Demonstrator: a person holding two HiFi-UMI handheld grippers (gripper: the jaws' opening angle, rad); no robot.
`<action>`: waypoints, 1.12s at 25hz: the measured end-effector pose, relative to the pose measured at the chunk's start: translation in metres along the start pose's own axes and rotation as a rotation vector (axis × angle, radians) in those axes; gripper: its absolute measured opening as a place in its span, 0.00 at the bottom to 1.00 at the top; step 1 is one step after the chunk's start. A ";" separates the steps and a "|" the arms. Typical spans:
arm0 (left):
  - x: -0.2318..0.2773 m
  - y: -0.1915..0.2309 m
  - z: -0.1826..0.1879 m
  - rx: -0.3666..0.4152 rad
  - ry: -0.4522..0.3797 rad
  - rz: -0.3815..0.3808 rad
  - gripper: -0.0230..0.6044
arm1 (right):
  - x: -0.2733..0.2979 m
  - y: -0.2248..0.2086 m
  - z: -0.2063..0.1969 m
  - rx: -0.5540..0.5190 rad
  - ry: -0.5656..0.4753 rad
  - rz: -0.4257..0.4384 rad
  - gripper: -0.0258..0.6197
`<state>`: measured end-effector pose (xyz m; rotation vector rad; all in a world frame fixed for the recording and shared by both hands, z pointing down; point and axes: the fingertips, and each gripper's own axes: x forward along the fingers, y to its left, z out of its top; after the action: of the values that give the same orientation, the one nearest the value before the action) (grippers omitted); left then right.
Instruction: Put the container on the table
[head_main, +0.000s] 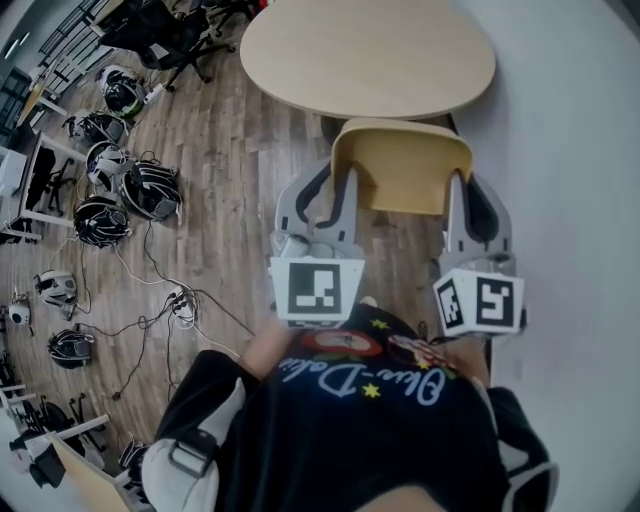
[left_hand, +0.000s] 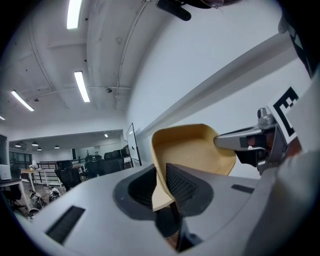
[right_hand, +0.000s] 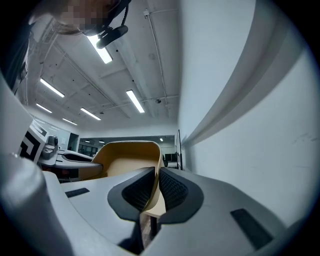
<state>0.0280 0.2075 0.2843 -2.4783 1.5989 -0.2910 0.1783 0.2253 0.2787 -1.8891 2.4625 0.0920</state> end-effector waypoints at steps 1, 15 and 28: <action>0.001 0.001 0.001 -0.003 -0.009 0.000 0.11 | 0.001 0.000 0.002 -0.008 -0.005 -0.001 0.08; 0.090 0.040 -0.005 -0.058 -0.044 -0.057 0.11 | 0.088 -0.023 0.000 -0.056 0.009 -0.051 0.08; 0.173 0.113 -0.032 -0.072 -0.017 -0.138 0.11 | 0.191 -0.009 -0.015 -0.071 0.056 -0.104 0.08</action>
<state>-0.0092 0.0022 0.2984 -2.6434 1.4589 -0.2341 0.1375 0.0377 0.2814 -2.0725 2.4214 0.1264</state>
